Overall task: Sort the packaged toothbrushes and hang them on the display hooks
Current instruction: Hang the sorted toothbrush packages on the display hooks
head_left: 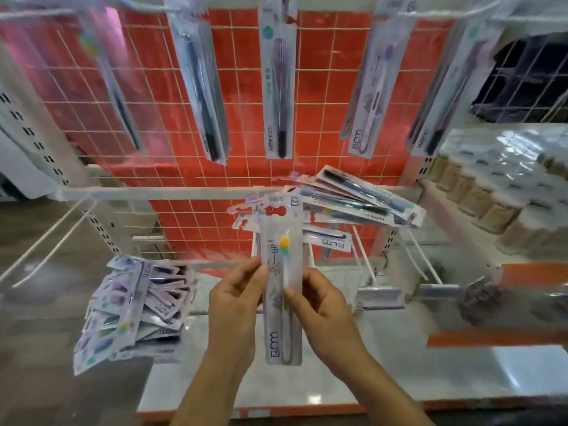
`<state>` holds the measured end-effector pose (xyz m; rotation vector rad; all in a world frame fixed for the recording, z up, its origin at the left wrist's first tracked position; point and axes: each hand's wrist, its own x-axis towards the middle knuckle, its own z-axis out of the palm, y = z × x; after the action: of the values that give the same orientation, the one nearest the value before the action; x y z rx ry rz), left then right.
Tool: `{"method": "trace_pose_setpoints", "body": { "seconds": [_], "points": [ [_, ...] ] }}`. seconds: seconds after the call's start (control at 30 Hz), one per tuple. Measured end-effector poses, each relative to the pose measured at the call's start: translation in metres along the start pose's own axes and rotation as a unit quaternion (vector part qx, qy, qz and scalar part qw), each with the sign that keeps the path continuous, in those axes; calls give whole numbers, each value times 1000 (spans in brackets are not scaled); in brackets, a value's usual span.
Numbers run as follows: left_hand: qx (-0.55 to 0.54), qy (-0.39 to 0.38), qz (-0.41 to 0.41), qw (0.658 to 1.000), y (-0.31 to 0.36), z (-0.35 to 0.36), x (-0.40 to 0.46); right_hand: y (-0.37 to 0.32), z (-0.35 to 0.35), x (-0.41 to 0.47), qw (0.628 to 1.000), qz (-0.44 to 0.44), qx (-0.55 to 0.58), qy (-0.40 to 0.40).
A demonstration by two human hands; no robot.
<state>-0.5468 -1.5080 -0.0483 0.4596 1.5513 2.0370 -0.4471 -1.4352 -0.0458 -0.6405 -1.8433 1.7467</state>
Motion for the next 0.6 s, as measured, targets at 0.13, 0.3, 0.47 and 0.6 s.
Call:
{"method": "trace_pose_setpoints", "body": {
  "seconds": [0.13, 0.3, 0.47, 0.6],
  "points": [
    [-11, -15, 37, 999, -32, -24, -11, 38, 16, -17, 998, -56, -31, 12],
    [-30, -33, 80, 996, -76, -49, -19, 90, 27, -30, 994, -99, -53, 5],
    [-23, -31, 132, 991, -129, -64, -15, 147, 30, -29, 986, -150, -68, 23],
    [-6, -42, 178, 983, -171, -70, -6, 187, 25, -24, 978, -193, -66, 44]
  ]
}}
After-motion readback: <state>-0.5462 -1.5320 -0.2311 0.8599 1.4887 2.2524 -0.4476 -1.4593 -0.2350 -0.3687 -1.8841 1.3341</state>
